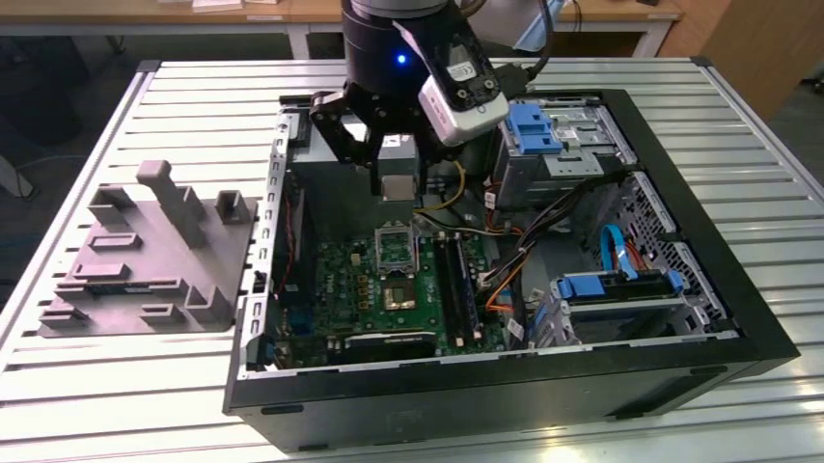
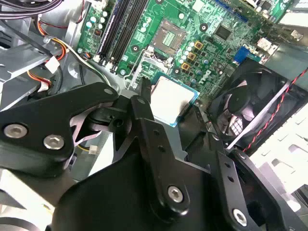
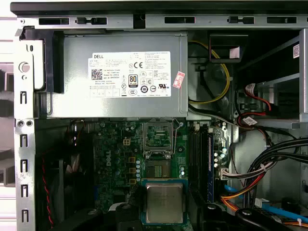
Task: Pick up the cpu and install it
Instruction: 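Place the cpu into insertion slot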
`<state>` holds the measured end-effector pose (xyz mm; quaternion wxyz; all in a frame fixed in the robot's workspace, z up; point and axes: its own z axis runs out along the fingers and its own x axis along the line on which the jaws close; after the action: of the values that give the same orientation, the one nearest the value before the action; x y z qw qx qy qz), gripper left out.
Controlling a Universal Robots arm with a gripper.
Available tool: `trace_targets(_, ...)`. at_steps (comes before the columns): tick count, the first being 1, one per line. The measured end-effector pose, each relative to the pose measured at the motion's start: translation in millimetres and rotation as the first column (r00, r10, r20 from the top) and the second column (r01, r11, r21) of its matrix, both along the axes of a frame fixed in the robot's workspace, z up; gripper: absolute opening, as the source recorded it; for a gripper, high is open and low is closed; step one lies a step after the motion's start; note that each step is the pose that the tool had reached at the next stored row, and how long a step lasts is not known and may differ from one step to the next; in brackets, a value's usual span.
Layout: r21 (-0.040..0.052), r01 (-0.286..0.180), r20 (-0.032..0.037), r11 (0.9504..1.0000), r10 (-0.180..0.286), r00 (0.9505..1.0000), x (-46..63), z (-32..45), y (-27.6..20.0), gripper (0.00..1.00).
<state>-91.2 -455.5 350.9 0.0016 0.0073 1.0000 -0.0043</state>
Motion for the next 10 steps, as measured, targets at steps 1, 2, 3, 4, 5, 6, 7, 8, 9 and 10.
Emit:
trace_targets(1,0.0,0.0,0.0,1.0,0.0,1.0,0.0,-0.5,-0.7,0.47)
trace_targets(2,0.0,0.0,0.0,1.0,0.0,1.0,0.0,-0.8,-1.3,0.47)
trace_targets(3,0.0,0.0,0.0,1.0,0.0,1.0,0.0,-1.2,-1.9,0.47)
trace_targets(4,0.0,0.0,0.0,1.0,0.0,1.0,0.0,-1.6,-2.5,0.47)
trace_targets(5,0.0,0.0,0.0,1.0,0.0,1.0,0.0,-2.0,-3.1,0.47)
trace_targets(6,0.0,0.0,0.0,1.0,0.0,1.0,0.0,-2.3,-3.7,0.47)
trace_targets(7,0.0,0.0,0.0001,1.0,0.0,1.0,0.0,-2.5,-4.0,0.47)
trace_targets(8,0.0,0.0,0.0,1.0,0.0,1.0,0.0,-2.5,-4.0,0.47)
trace_targets(9,0.0,0.0,0.0,1.0,0.0,1.0,0.0,-2.5,-4.0,0.47)
trace_targets(10,0.0,0.0,0.0,1.0,0.0,1.0,0.0,-2.3,-4.0,0.47)
